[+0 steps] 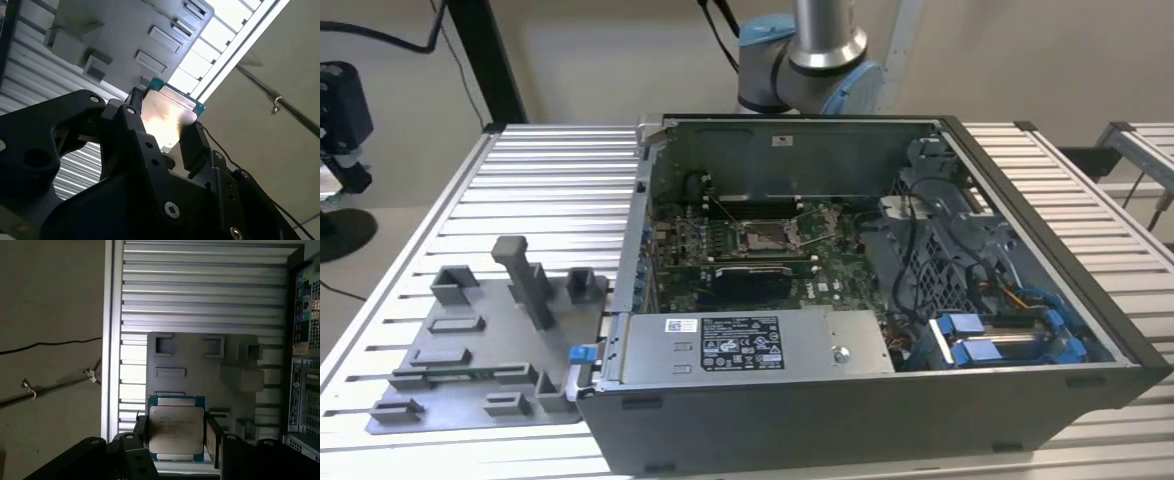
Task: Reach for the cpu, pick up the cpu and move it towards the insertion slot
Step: 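Pick up the cpu and move it towards the insertion slot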
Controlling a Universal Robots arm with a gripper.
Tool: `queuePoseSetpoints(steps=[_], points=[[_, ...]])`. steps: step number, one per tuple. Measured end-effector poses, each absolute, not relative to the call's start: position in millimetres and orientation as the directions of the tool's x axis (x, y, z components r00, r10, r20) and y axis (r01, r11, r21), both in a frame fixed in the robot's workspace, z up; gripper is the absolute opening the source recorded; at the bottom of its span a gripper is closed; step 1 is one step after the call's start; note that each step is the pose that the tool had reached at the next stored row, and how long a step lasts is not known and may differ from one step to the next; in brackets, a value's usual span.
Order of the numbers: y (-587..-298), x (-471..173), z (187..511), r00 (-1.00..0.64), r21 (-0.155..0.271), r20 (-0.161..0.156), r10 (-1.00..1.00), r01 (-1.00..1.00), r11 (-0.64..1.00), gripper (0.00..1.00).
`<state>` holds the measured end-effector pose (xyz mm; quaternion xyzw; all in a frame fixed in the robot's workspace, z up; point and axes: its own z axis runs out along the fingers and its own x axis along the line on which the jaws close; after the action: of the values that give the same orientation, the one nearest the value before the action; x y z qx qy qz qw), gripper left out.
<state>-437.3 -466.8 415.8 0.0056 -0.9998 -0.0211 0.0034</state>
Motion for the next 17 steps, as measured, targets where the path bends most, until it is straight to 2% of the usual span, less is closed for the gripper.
queuePoseSetpoints(steps=[17], points=[[-466.7,-437.2,417.3,-1.0,0.043,0.007,-0.009,-0.009,0.999,0.0]])
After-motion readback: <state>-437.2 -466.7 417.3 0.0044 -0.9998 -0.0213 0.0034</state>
